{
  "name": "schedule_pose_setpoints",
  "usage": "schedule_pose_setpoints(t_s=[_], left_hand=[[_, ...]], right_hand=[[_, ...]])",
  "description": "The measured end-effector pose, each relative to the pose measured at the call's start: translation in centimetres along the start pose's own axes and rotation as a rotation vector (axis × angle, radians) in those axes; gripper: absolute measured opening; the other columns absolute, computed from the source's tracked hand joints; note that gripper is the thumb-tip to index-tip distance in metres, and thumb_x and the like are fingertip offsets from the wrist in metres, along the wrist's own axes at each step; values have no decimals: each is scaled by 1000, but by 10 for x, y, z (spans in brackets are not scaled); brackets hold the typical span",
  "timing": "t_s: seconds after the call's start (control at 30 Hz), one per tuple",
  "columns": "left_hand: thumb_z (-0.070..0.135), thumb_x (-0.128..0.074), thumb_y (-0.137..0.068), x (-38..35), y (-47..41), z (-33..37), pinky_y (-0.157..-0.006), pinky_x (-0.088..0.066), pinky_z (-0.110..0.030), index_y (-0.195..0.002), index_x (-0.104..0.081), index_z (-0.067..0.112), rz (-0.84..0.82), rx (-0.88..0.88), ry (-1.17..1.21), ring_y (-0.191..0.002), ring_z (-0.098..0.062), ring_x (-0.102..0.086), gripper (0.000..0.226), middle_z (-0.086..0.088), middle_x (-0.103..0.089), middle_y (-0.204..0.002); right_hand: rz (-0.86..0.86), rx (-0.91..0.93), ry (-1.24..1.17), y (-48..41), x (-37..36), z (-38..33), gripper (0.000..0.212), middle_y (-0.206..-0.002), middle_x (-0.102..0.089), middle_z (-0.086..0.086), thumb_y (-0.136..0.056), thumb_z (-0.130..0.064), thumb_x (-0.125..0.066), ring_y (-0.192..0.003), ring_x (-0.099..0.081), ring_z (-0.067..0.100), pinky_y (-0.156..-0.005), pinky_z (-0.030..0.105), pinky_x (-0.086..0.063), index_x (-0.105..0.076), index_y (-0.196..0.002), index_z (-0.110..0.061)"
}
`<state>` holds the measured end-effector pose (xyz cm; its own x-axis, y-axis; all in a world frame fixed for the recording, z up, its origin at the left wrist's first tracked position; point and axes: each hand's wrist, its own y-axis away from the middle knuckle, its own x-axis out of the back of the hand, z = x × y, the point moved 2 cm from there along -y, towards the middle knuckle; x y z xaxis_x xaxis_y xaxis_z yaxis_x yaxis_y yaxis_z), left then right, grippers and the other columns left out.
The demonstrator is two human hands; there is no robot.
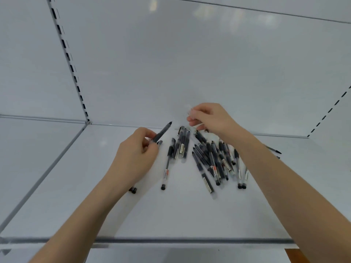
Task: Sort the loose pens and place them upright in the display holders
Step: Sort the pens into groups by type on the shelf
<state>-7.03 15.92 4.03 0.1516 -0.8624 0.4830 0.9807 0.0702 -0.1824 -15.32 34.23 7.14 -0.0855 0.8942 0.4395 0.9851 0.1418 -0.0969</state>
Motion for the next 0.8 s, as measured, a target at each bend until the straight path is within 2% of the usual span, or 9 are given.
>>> schedule_pose_setpoints(t_s=[0.13,0.2,0.3,0.4,0.47,0.57,0.7,0.8], left_hand=[[27,-54,-88,1,3,14,-57,-41,-26,-86,-59,31,24,-82,83,-62,-20,-52,7,-2,-57,-69],[28,-56,-86,0,5,18,-55,-40,-24,-81,-59,36,17,-115,122,-53,-12,-45,10,-4,-60,-70],[27,-58,-84,0,9,22,-47,-36,-12,-76,-61,39,-15,-140,162,-46,-6,-40,15,6,-57,-61],[26,-59,-83,-1,14,24,-46,-35,-8,-77,-62,38,-58,-164,159,-46,-5,-42,14,12,-61,-67],[24,-60,-83,0,17,26,-45,-35,-8,-76,-63,39,-74,-182,152,-48,-6,-42,17,11,-62,-72],[19,-61,-83,-1,21,29,-45,-33,-6,-73,-62,38,-90,-219,139,-45,-6,-41,22,10,-61,-70],[19,-62,-83,-1,24,31,-50,-36,-5,-73,-61,38,-115,-244,122,-52,-5,-46,22,10,-62,-79],[19,-62,-83,-1,25,32,-52,-37,-5,-74,-62,38,-135,-267,99,-53,-4,-51,21,1,-63,-72]], right_hand=[[-24,22,-199,35,16,-11,9,-73,-61,-2,-91,-21,-56,-61,-55,6,-59,17,-50,-64,-90,-16],[-24,48,-225,48,22,-13,12,-70,-55,-2,-92,-16,-53,-60,-52,7,-59,17,-49,-65,-93,-16],[-28,86,-219,62,28,-14,12,-66,-55,-3,-92,-13,-52,-58,-52,6,-60,17,-49,-64,-91,-14],[-35,111,-198,71,32,-17,9,-67,-60,-2,-89,-12,-55,-59,-56,7,-62,18,-51,-63,-87,-15],[-46,140,-178,76,35,-19,11,-67,-61,-3,-89,-11,-54,-60,-56,6,-62,17,-51,-63,-86,-17],[-66,176,-138,80,36,-21,13,-64,-61,-8,-89,-8,-55,-59,-57,5,-59,15,-50,-63,-86,-18],[-102,193,-74,84,37,-25,13,-66,-62,-11,-89,-9,-55,-61,-57,2,-61,15,-50,-63,-86,-20],[-139,193,-42,86,36,-27,13,-72,-63,-7,-87,-10,-57,-64,-59,1,-64,16,-51,-64,-86,-21]])
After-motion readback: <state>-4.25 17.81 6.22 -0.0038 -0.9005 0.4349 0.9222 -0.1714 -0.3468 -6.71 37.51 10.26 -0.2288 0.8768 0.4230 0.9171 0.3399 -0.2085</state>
